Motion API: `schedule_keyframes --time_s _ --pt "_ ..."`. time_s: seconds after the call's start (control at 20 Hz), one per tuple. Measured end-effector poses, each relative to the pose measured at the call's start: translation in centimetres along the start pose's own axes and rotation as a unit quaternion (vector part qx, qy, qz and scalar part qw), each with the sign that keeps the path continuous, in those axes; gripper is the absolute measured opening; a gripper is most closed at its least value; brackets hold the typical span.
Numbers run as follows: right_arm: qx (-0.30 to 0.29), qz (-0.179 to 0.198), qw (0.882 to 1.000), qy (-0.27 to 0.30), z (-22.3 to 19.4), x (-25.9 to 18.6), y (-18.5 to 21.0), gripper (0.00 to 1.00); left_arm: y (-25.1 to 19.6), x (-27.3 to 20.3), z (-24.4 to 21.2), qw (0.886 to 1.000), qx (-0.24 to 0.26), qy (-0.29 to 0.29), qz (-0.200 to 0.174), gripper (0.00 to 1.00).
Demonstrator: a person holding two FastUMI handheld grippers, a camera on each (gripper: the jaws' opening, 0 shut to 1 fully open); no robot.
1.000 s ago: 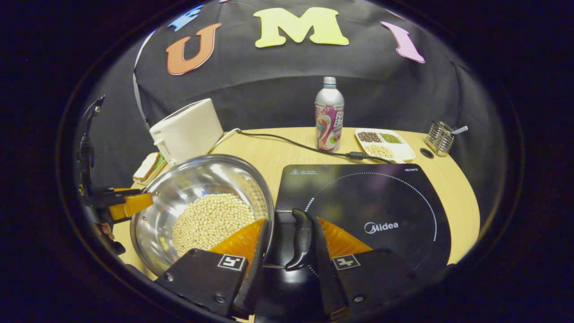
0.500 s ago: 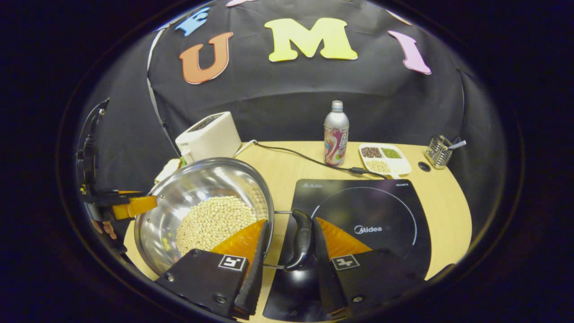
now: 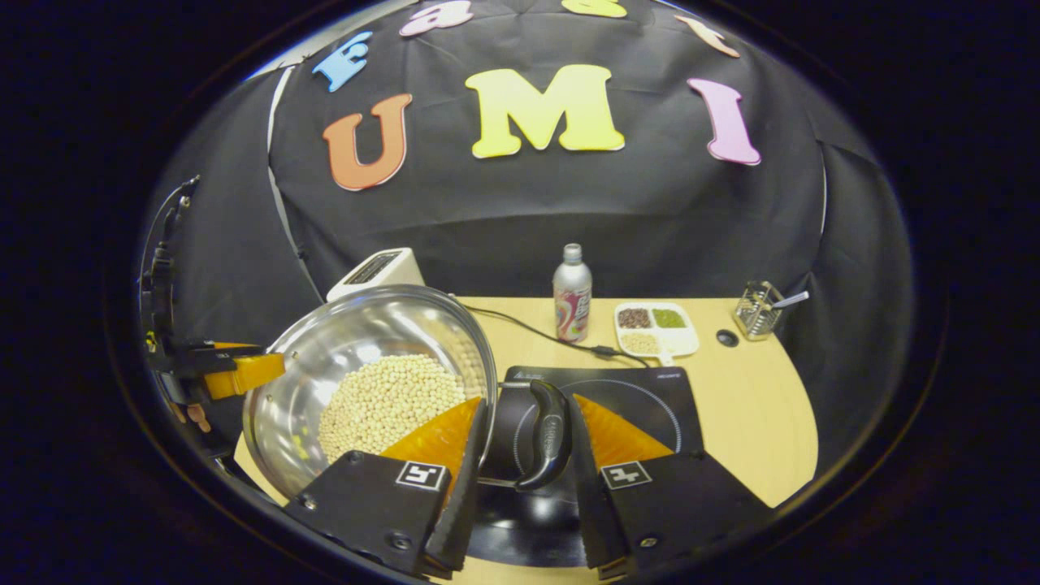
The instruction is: First push the handle of the pot to place it horizontally, then grasp the pot with both hands and set it on the induction cooktop.
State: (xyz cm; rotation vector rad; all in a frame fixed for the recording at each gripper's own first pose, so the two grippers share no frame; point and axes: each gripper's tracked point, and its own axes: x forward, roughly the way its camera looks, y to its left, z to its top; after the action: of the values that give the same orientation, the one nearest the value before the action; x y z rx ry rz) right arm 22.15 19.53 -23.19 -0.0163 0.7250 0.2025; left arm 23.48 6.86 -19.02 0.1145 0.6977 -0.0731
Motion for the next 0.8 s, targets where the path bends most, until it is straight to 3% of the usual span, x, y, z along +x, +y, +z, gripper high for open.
schedule_keyframes --time_s 0.35,0.8 --pt "0.016 -0.011 1.000 -0.011 2.1 -2.6 -7.8 0.55 -7.3 -1.1 3.0 1.000 0.026 -0.011 -0.012 0.53" --pt "0.030 -0.023 0.999 -0.004 1.1 -1.7 -16.4 0.55 -15.3 1.5 2.8 0.999 0.034 0.001 -0.029 0.53"
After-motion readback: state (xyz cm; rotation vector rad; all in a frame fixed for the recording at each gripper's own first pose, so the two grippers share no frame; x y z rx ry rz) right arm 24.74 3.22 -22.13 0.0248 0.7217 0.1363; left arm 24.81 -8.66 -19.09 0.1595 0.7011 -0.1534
